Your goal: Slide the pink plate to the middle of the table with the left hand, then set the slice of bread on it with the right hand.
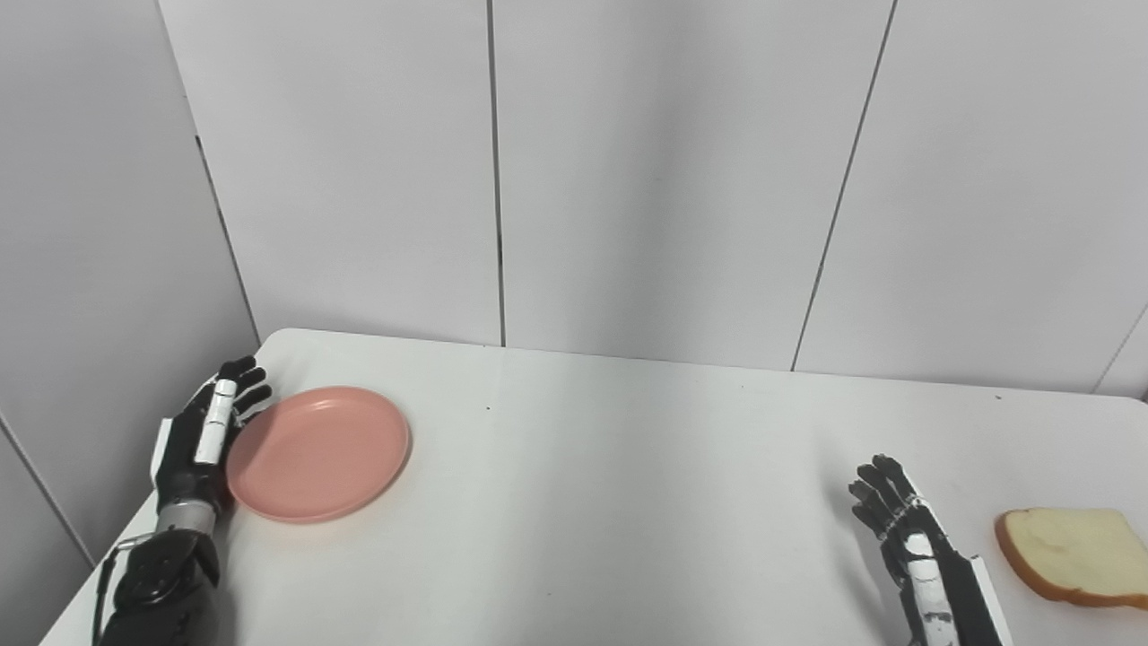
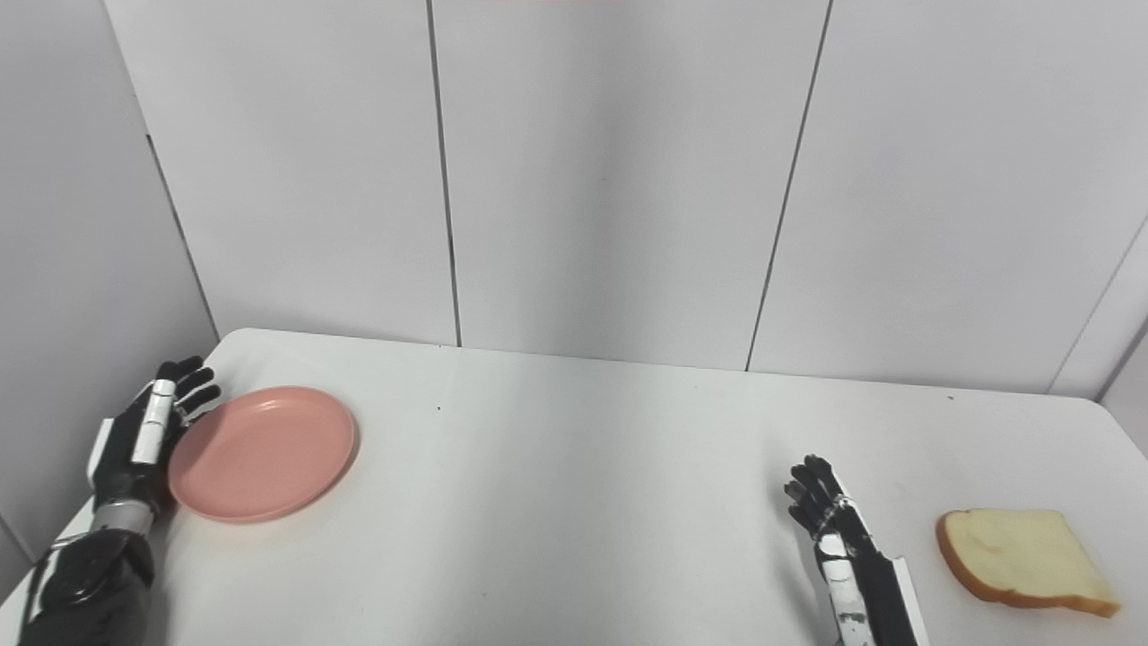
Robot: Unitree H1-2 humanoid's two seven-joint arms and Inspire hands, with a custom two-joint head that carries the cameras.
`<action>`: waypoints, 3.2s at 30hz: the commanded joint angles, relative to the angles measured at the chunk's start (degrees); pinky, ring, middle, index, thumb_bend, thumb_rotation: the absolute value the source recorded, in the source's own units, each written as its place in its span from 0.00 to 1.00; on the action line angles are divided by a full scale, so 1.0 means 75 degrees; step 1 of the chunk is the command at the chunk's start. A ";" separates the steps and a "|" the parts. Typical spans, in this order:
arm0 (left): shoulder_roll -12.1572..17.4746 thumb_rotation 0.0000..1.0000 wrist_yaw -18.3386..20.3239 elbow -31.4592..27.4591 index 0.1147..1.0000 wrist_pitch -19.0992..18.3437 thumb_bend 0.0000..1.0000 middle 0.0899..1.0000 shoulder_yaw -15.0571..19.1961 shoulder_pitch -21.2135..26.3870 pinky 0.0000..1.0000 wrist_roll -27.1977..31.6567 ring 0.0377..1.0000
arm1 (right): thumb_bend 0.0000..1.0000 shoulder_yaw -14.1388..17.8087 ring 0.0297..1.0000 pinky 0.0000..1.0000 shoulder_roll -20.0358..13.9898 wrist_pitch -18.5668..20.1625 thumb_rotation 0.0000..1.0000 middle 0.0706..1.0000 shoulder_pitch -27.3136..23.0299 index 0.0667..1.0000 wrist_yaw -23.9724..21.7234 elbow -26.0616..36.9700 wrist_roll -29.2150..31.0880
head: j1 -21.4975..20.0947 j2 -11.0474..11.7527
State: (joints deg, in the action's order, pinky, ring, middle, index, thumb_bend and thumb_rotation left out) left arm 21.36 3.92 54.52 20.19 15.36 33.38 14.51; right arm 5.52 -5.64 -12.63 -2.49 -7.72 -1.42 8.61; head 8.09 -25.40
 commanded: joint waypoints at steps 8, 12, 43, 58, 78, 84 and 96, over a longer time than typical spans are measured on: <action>-0.0371 0.80 0.0542 -0.0719 0.67 -0.0244 0.83 0.76 -0.0530 0.0200 0.71 -0.0114 0.79 | 0.86 -0.0221 0.86 0.89 0.0446 0.0090 0.91 0.87 0.0924 0.88 0.0061 -0.0652 0.0038 | -0.0059 -0.0048; -0.0474 0.81 0.0564 -0.0852 0.67 -0.0260 0.82 0.76 -0.0670 0.0164 0.69 -0.0217 0.79 | 0.87 -0.0243 0.86 0.88 0.0468 0.0095 0.91 0.86 0.0938 0.88 0.0089 -0.0626 0.0004 | -0.0095 -0.0067; -0.2208 0.82 0.0962 -0.1066 0.67 -0.0412 0.85 0.78 -0.1785 0.0049 0.72 -0.0807 0.80 | 0.85 -0.0536 0.86 0.88 0.0623 0.0380 0.93 0.87 0.1075 0.89 0.0335 -0.0166 -0.0305 | -0.0619 -0.0352; -0.3287 0.81 0.0476 -0.1147 0.63 -0.0462 0.85 0.77 -0.2090 -0.0193 0.70 -0.1217 0.80 | 0.86 -0.0727 0.88 0.91 0.0869 0.0788 0.94 0.87 0.1120 0.90 0.0563 0.0254 -0.0594 | -0.1074 -0.0543; -0.3407 0.85 -0.0007 -0.2551 0.65 -0.1442 0.83 0.79 -0.2372 -0.0862 0.70 -0.1831 0.81 | 0.76 -0.1368 0.89 0.90 0.1448 0.1013 0.97 0.89 0.0967 0.92 0.1127 0.0471 -0.1587 | -0.3109 -0.0708; -0.3312 0.84 0.0234 -0.2437 0.64 -0.1397 0.88 0.78 -0.2308 -0.0888 0.72 -0.1676 0.80 | 0.67 -0.1526 0.91 0.92 0.1474 0.0990 1.00 0.91 0.0940 0.94 0.1277 0.0503 -0.2023 | -0.3278 -0.0701; -0.3380 0.82 0.0376 -0.2193 0.64 -0.1373 0.87 0.79 -0.2264 -0.0832 0.75 -0.1618 0.82 | 0.74 -0.1230 0.92 0.88 0.1214 -0.0022 1.00 0.92 0.1003 0.93 0.2253 0.1218 -0.3328 | -0.3464 -0.0707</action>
State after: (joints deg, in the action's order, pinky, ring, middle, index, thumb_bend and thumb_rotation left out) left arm -4.87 6.50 35.67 10.50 -2.04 29.06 1.88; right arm -4.64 4.47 -9.89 3.67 7.62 6.78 -14.82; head -17.93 -30.67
